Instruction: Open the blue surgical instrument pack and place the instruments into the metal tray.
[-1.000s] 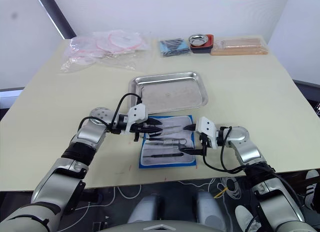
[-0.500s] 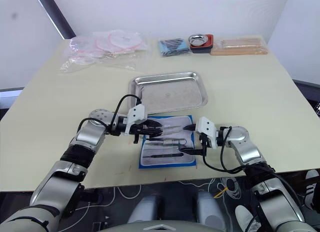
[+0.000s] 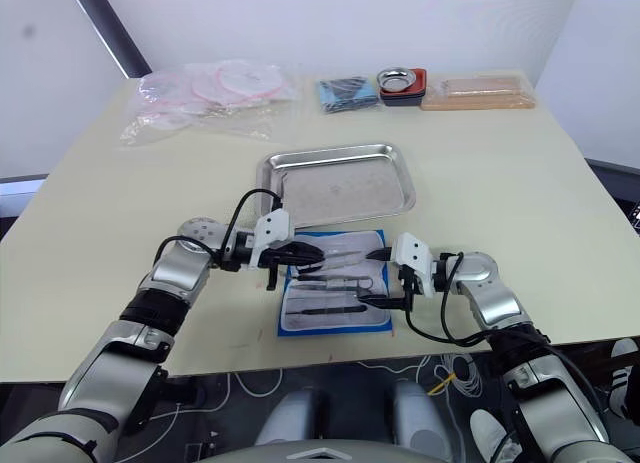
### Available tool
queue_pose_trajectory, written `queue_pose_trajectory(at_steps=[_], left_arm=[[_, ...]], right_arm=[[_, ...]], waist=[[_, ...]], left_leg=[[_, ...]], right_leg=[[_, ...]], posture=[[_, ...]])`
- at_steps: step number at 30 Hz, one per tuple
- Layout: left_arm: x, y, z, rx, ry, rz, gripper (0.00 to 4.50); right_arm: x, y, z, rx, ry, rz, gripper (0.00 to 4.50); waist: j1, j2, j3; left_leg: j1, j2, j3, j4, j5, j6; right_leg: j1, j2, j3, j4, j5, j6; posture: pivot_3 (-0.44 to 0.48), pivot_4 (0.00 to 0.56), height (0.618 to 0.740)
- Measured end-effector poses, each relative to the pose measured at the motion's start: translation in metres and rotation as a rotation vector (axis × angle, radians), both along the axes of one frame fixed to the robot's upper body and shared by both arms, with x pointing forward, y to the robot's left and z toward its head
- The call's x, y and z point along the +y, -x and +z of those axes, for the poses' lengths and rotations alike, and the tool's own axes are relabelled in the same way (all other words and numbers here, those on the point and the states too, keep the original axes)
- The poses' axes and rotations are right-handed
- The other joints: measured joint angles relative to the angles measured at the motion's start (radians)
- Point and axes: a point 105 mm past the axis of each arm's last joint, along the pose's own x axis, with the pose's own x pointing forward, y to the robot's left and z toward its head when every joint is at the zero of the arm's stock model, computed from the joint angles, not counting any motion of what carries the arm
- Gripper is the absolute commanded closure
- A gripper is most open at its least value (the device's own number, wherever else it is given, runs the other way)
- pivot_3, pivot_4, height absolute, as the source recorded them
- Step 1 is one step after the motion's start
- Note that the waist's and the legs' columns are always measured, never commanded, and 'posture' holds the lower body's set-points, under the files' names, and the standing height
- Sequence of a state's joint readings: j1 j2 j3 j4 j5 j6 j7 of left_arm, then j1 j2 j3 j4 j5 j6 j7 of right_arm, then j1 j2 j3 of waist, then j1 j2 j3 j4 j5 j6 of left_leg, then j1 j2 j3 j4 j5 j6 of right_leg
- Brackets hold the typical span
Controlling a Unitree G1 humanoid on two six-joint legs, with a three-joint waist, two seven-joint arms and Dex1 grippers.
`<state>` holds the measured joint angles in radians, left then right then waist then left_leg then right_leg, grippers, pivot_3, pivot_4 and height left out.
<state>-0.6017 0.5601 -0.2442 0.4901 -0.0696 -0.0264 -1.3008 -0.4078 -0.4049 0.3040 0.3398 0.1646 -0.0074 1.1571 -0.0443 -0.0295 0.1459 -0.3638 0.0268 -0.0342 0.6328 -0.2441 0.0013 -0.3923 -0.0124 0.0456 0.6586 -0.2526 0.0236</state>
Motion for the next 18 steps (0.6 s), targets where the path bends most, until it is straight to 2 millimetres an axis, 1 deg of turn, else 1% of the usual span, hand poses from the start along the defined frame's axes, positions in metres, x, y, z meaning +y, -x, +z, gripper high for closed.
queue_pose_trajectory(at_steps=[12,14,18], left_arm=[[0.000,-0.003,0.008,0.026,-0.087,-0.018,4.44],[-0.001,-0.002,0.014,0.038,-0.127,-0.030,4.44],[-0.003,-0.003,0.020,0.037,-0.164,-0.034,4.44]], right_arm=[[0.001,0.000,0.001,-0.002,-0.002,0.002,0.00],[0.001,0.000,0.001,-0.003,-0.003,0.003,0.00],[0.002,0.000,0.001,-0.003,-0.005,0.003,0.00]], waist=[[-0.001,-0.001,0.001],[-0.002,-0.001,0.002],[-0.002,-0.002,0.003]], left_leg=[[-0.001,0.000,0.000,0.000,0.000,0.000],[-0.001,0.000,0.000,-0.001,0.000,0.000],[-0.001,0.000,0.000,-0.001,0.000,0.000]], right_leg=[[-0.001,0.000,0.000,0.000,0.000,0.000],[-0.002,0.000,0.000,0.000,0.000,0.000],[-0.002,0.001,0.000,0.000,0.000,0.000]], posture=[[0.000,0.150,0.740],[0.000,0.150,0.740],[0.000,0.150,0.740]])
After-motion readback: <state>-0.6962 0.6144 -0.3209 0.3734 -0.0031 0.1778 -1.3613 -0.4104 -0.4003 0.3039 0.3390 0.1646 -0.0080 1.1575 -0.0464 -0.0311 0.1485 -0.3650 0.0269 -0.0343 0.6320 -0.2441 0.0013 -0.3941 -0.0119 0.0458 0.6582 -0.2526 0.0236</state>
